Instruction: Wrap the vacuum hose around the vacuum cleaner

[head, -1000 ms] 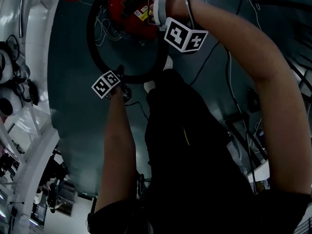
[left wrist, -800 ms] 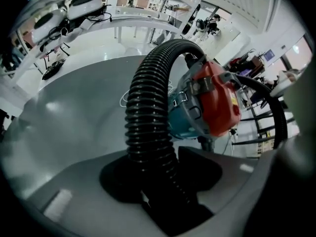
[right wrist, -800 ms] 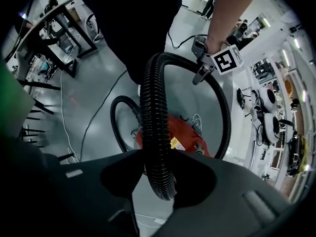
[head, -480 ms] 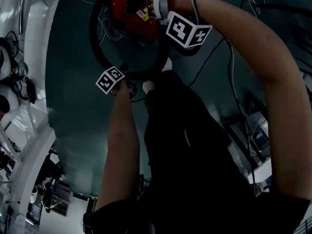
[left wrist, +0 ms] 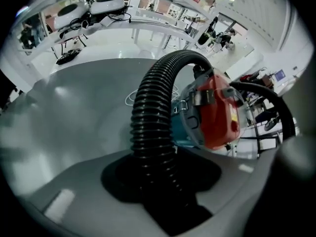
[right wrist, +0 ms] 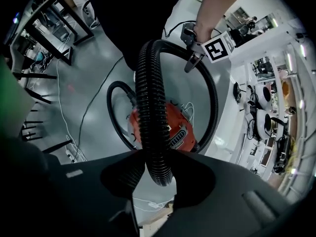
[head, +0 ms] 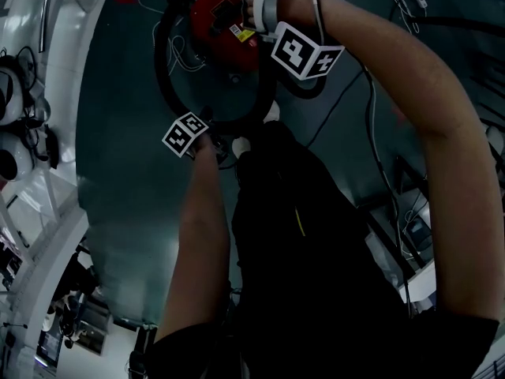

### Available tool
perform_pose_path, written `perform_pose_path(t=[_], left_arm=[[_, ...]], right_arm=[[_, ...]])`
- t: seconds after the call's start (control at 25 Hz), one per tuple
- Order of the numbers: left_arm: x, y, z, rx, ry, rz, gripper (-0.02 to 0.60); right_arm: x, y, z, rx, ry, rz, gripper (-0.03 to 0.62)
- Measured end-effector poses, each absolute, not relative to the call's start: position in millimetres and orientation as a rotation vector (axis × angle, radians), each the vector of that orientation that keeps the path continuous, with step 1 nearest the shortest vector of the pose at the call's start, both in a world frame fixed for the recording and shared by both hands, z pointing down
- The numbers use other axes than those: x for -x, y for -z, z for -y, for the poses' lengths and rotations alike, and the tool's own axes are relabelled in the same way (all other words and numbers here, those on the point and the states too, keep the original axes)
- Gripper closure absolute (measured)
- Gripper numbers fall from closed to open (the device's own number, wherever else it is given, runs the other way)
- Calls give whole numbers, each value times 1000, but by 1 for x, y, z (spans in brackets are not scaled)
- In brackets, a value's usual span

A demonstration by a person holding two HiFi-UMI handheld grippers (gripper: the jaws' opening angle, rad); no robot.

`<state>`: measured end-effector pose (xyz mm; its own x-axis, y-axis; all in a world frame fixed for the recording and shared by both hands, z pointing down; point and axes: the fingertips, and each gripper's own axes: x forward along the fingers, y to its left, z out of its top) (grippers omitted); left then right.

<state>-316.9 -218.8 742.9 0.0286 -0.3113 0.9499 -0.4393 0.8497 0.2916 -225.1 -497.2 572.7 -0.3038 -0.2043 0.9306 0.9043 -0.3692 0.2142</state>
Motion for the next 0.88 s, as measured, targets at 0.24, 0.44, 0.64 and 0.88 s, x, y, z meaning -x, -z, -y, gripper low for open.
perform_pose_path(t=[0.24, 0.44, 0.64, 0.88], left_arm=[[328, -748, 212, -617, -189, 1586, 362], [349, -744, 218, -705, -277, 1708, 248], [357, -733, 229, -819, -393, 1799, 184], [348, -741, 218, -750, -394, 1781, 117]], right_arm=[[226, -581, 483, 1145, 1775, 1070, 431], [231, -587, 475, 1162, 1746, 1159, 433], [228, -594, 481, 1165, 1723, 1176, 433], [231, -596, 466, 1208, 1699, 1232, 437]])
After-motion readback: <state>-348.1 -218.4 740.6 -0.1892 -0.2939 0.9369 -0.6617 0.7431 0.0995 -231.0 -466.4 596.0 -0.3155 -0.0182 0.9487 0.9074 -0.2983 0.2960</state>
